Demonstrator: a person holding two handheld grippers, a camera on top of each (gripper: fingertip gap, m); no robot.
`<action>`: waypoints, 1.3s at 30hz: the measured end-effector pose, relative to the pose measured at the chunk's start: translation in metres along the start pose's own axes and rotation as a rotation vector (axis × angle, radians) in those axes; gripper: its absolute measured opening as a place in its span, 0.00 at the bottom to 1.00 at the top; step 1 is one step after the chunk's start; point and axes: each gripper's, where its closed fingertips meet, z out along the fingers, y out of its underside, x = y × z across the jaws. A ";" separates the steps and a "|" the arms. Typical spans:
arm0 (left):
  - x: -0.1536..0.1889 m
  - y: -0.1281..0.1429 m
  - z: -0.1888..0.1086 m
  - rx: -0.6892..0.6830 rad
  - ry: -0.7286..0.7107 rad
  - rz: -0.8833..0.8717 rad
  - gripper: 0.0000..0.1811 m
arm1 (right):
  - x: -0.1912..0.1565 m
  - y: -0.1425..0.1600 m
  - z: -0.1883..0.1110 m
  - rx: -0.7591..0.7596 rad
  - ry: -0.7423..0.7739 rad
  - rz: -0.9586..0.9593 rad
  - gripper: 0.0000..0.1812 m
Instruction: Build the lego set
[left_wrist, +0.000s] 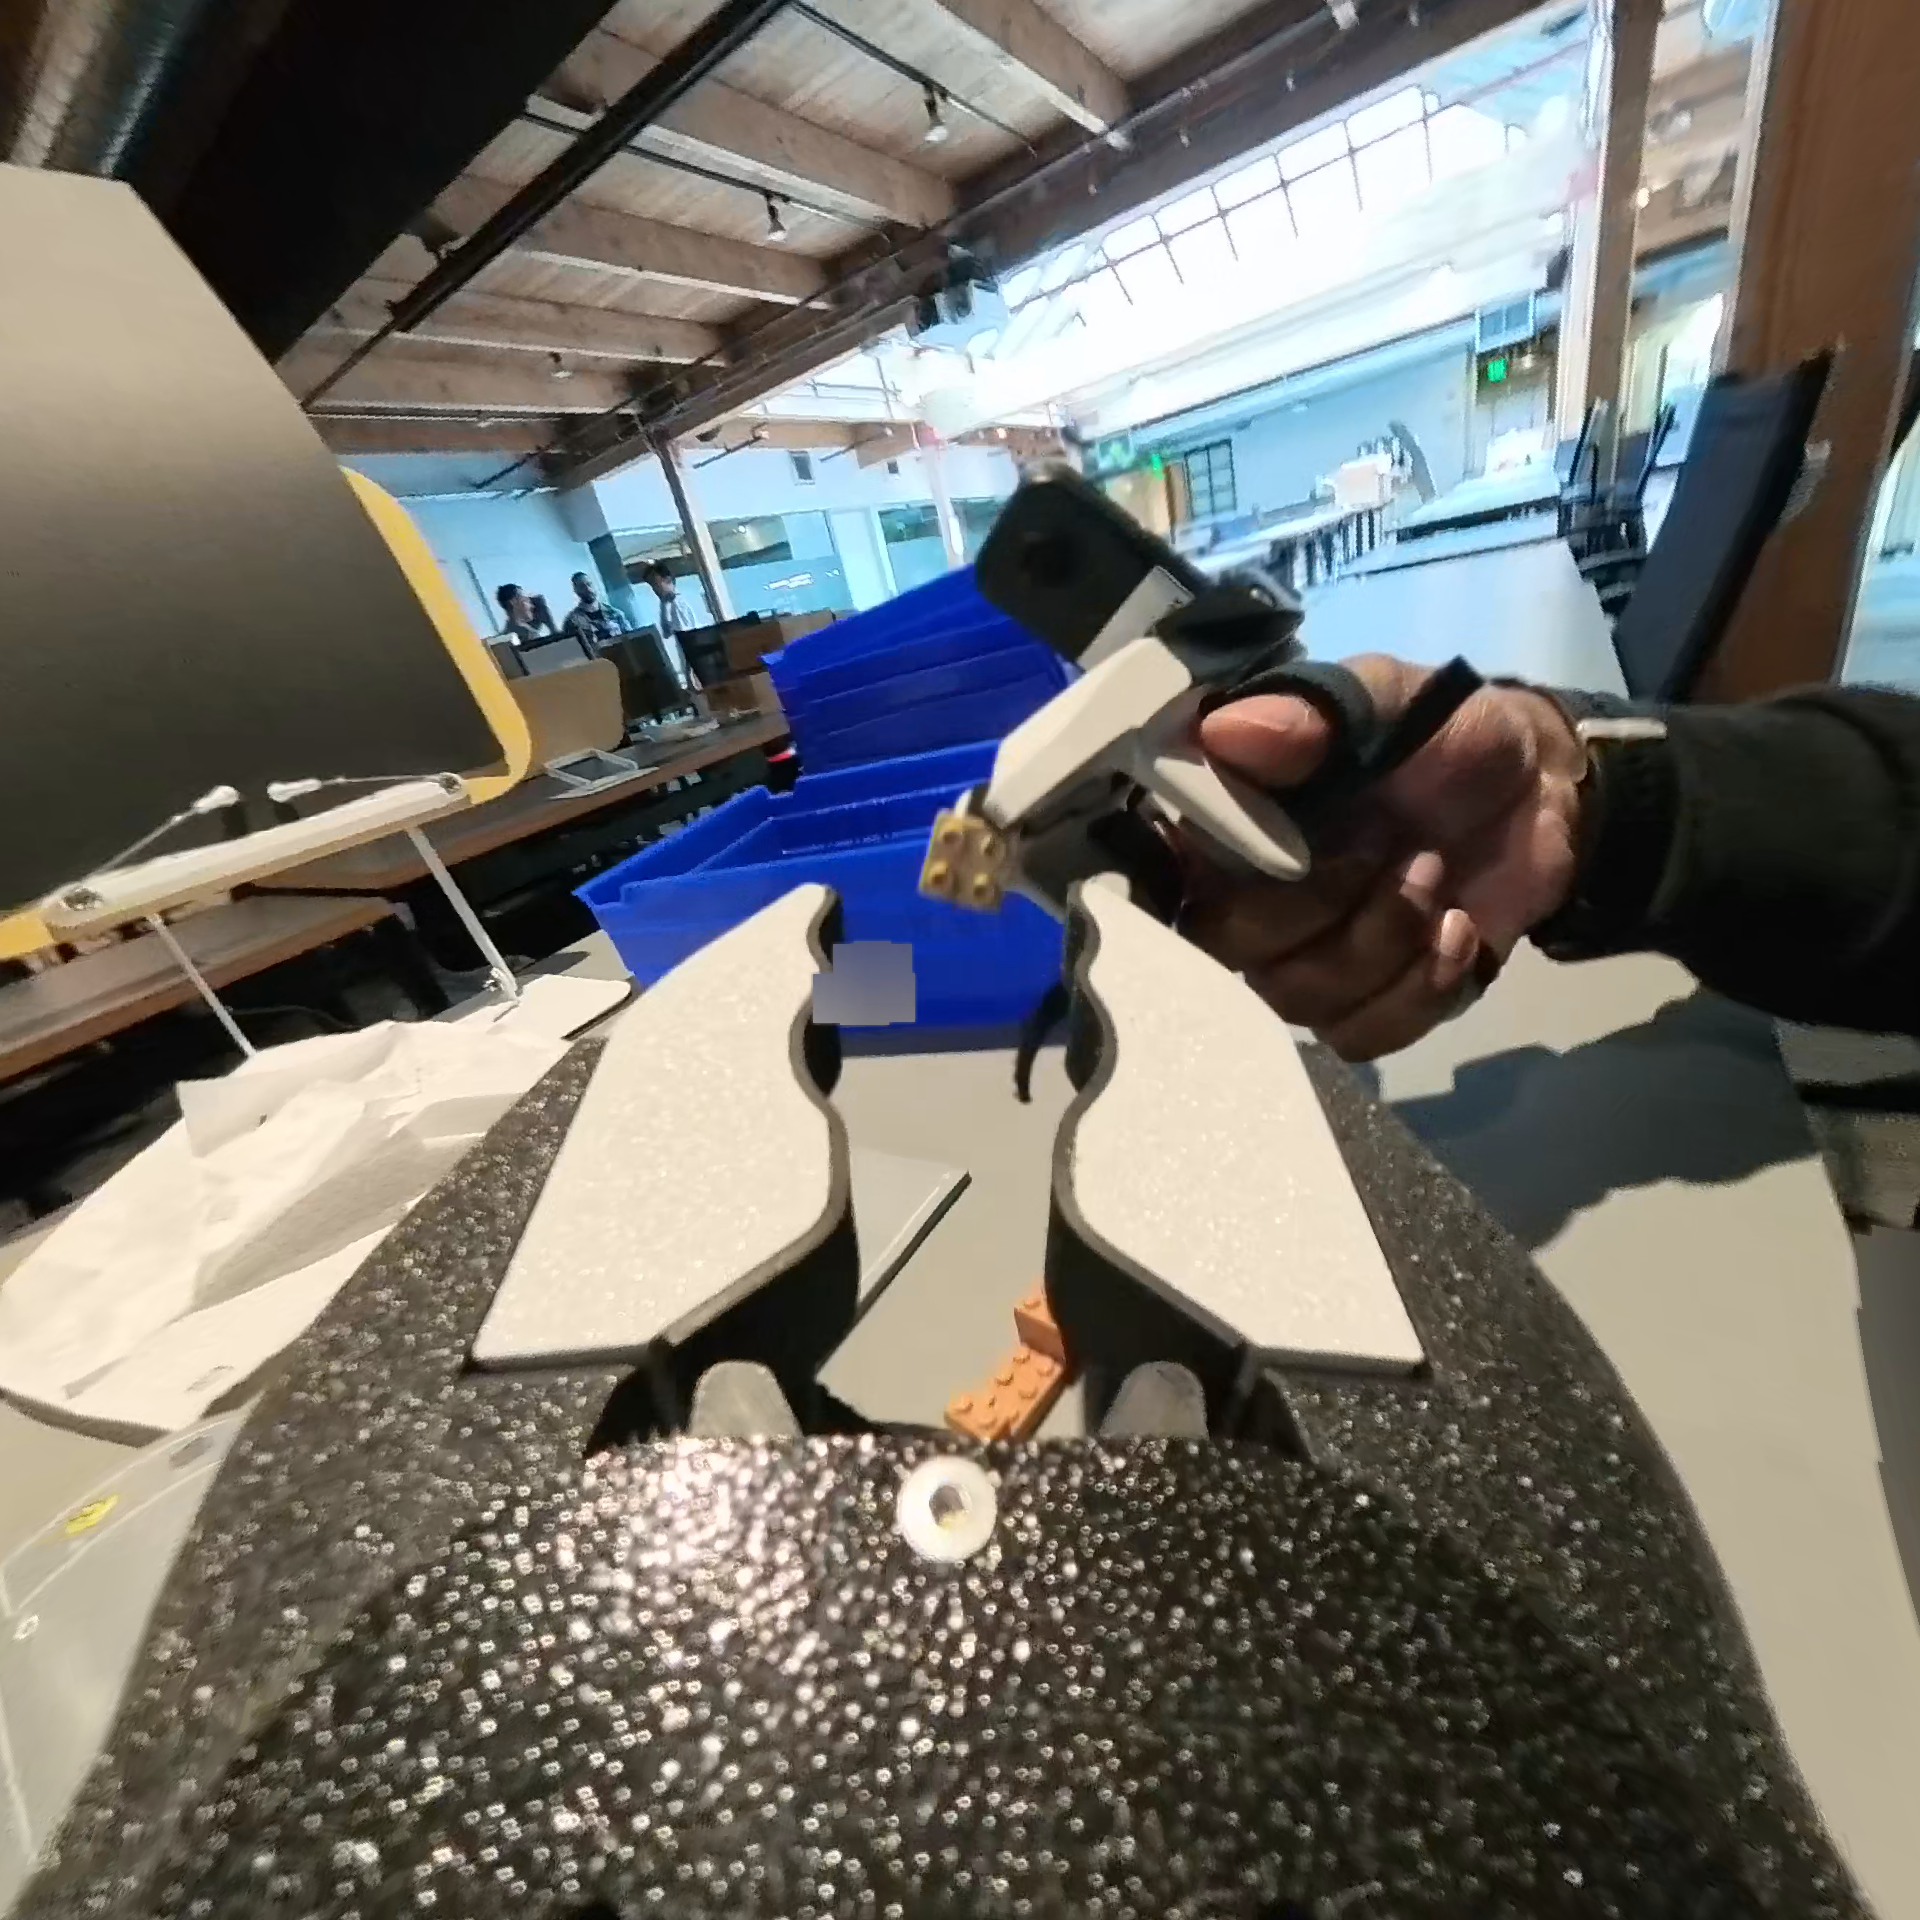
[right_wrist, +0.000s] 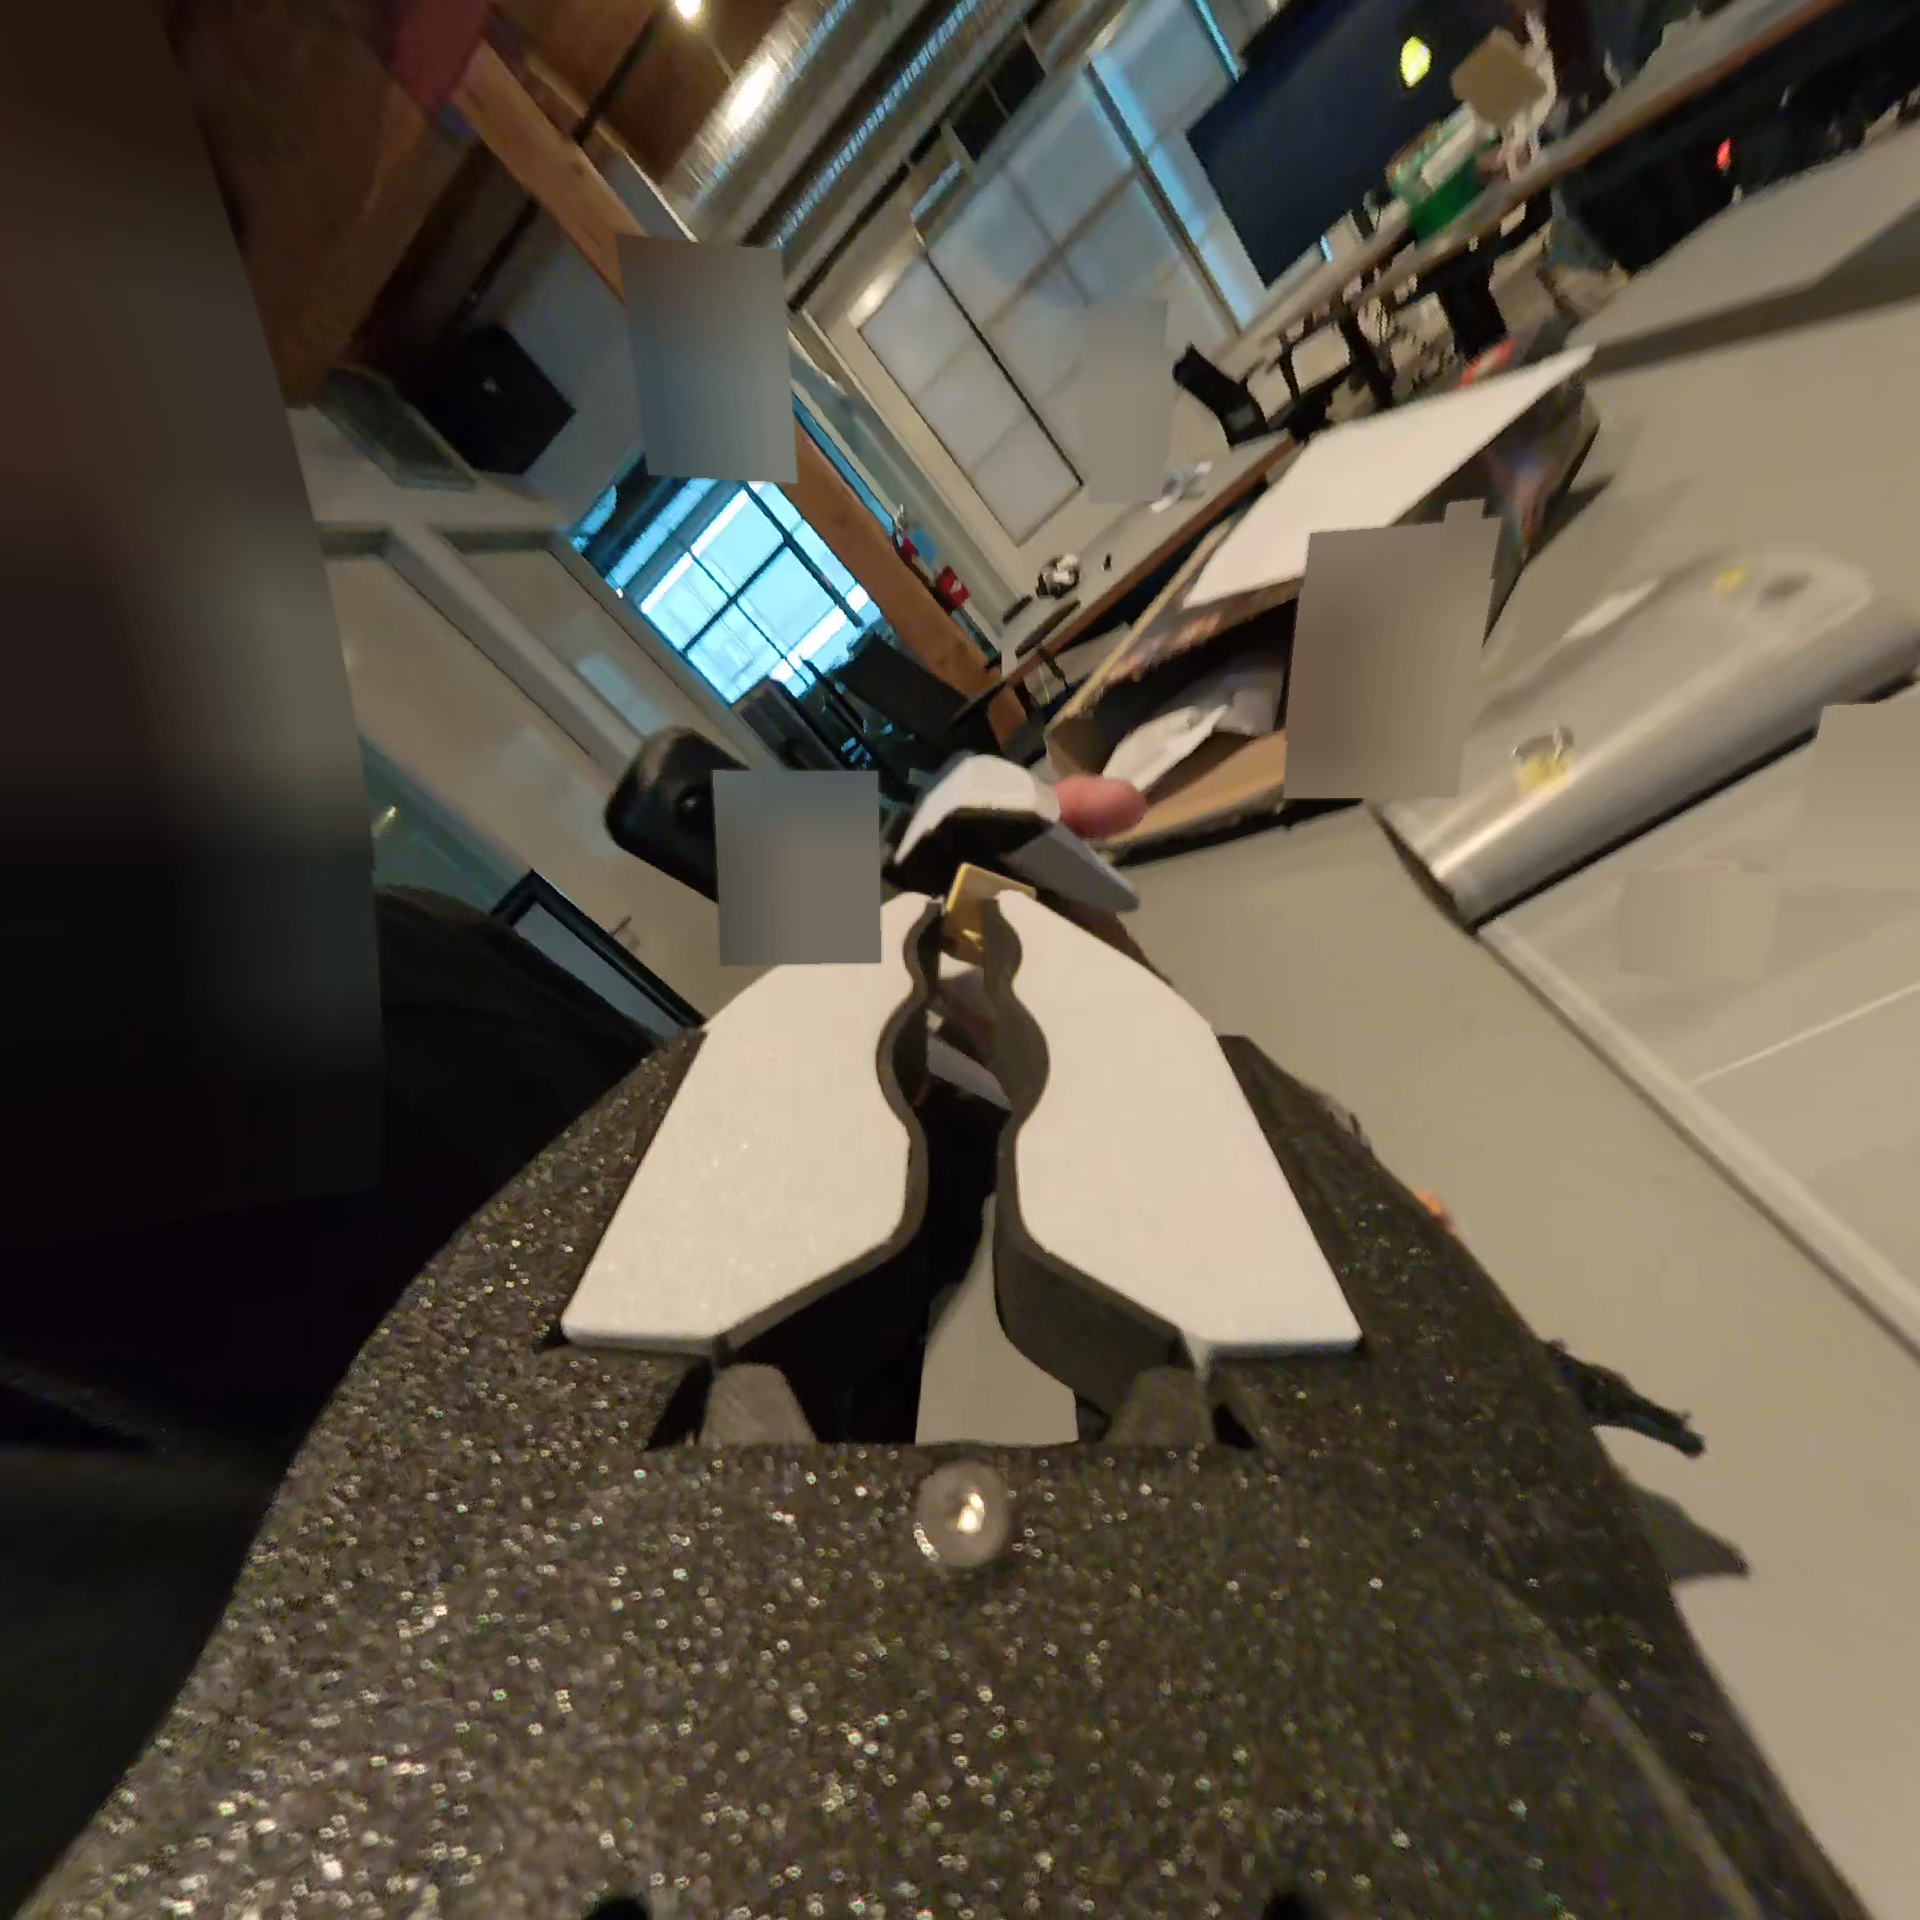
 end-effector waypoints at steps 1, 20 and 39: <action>0.002 0.002 -0.001 -0.011 0.005 0.017 0.22 | 0.001 0.005 0.002 -0.013 0.002 0.006 0.03; 0.004 0.030 -0.009 -0.135 -0.006 0.179 0.09 | 0.011 0.028 0.019 -0.108 -0.028 0.046 0.04; -0.031 0.069 -0.042 -0.407 -0.123 0.288 0.09 | 0.041 0.031 0.006 -0.118 0.130 -0.071 0.11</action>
